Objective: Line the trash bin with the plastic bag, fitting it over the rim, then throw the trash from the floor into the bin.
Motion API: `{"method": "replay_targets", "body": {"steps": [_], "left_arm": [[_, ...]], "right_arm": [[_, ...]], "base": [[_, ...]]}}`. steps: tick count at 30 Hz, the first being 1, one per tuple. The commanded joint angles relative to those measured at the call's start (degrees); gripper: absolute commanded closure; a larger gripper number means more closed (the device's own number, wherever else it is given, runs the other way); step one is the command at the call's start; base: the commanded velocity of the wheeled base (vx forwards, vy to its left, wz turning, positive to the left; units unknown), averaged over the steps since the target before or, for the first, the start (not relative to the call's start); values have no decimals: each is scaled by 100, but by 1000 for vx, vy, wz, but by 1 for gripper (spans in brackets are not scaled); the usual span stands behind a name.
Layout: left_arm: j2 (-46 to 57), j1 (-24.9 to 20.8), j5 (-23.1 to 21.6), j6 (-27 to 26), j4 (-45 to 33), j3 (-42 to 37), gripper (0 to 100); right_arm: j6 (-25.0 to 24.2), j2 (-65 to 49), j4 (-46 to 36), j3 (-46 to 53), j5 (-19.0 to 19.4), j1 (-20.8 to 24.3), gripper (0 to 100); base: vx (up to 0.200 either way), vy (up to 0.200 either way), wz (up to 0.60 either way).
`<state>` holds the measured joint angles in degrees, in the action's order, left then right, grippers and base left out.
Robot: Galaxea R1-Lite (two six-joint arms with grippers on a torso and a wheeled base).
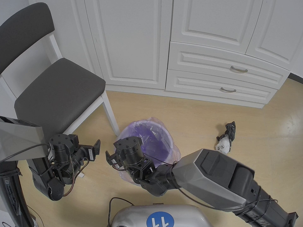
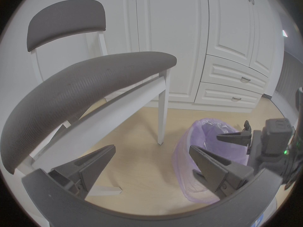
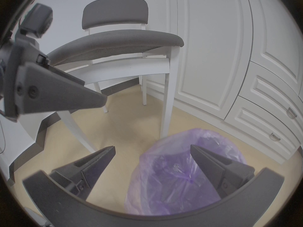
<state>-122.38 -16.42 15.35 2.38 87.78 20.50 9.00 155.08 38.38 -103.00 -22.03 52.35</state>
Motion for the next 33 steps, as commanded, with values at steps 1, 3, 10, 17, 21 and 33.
{"method": "replay_targets", "body": {"steps": [1, 3, 10, 17, 21, 33], "left_arm": [[-954, -379, 12, 8, 2, 226, 0], [-1192, -406, 12, -9, 2, 419, 0], [-2027, -230, -58, -510, -657, 1667, 0], [-2308, -177, -155, -519, -1325, 2370, 0], [-2484, -177, -366, -528, -1369, 2520, 0], [-2747, -98, -427, -537, -1765, 3170, 0]], "right_arm": [[-47, -3036, 1480, 4710, -179, -489, 0], [-21, -3300, 1937, 5316, -170, -647, 0], [-56, -3669, 4134, 7206, 111, -1649, 0], [-65, -3317, 4978, 7399, 234, -2088, 0], [-73, -3291, 4978, 7347, 401, -2299, 0], [-65, -3511, 4934, 7312, 779, -2949, 0]], "base": [[0, 0, 0], [0, 0, 0], [0, 0, 0], [0, 0, 0], [0, 0, 0], [0, 0, 0]]}}
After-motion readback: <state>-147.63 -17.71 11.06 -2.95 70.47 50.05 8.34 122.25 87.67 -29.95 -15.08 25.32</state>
